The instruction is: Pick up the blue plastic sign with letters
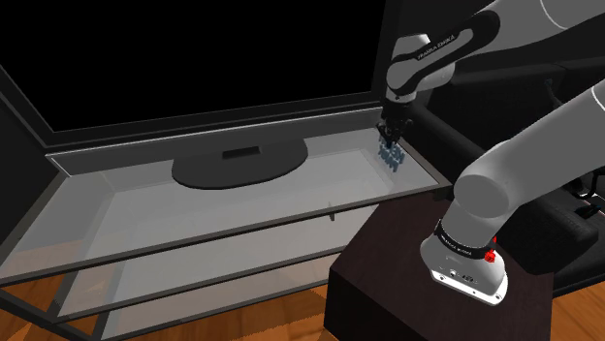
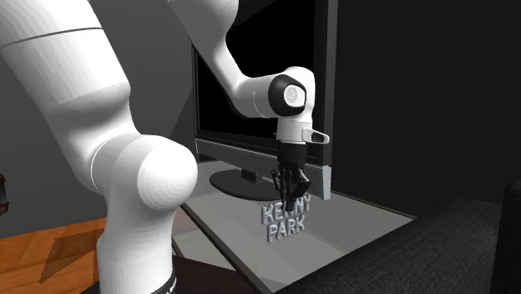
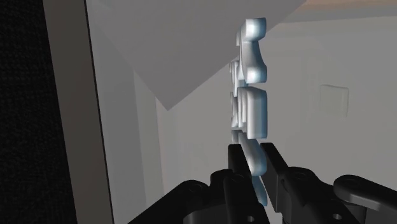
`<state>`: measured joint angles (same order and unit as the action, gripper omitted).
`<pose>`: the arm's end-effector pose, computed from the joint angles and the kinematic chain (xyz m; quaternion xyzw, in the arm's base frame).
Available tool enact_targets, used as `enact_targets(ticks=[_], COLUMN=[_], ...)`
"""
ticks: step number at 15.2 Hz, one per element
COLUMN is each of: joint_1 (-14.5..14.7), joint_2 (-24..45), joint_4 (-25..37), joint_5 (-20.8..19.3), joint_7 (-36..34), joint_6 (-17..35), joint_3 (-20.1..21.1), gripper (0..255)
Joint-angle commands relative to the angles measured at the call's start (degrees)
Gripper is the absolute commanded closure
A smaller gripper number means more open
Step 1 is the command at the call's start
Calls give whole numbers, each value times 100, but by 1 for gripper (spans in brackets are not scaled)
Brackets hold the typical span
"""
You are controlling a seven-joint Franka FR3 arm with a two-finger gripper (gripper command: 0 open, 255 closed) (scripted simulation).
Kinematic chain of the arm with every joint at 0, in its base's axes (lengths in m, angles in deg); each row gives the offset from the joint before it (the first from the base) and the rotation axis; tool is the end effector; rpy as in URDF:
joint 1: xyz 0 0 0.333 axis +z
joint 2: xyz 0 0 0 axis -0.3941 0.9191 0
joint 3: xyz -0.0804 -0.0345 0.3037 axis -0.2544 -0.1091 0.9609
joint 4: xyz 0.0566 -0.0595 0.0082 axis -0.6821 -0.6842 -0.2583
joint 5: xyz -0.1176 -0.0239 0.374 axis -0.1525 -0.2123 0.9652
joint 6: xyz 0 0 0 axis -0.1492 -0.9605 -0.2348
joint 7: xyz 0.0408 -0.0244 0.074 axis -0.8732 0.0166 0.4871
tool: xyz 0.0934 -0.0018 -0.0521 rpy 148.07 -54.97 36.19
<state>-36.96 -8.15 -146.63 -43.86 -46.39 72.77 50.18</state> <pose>0.3136 -0.1960 0.3452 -0.9515 0.3036 0.0468 0.0140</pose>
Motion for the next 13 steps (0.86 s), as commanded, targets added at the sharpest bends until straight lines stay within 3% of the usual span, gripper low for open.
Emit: enact_targets(ticks=[1,13], joint_1=[-9,-21], joint_2=[-120,-588], joint_4=[67,548], joint_5=[-4,22], joint_7=[-15,-56], joint_6=[-188,-1133], joint_3=[29,166], gripper=[255,255])
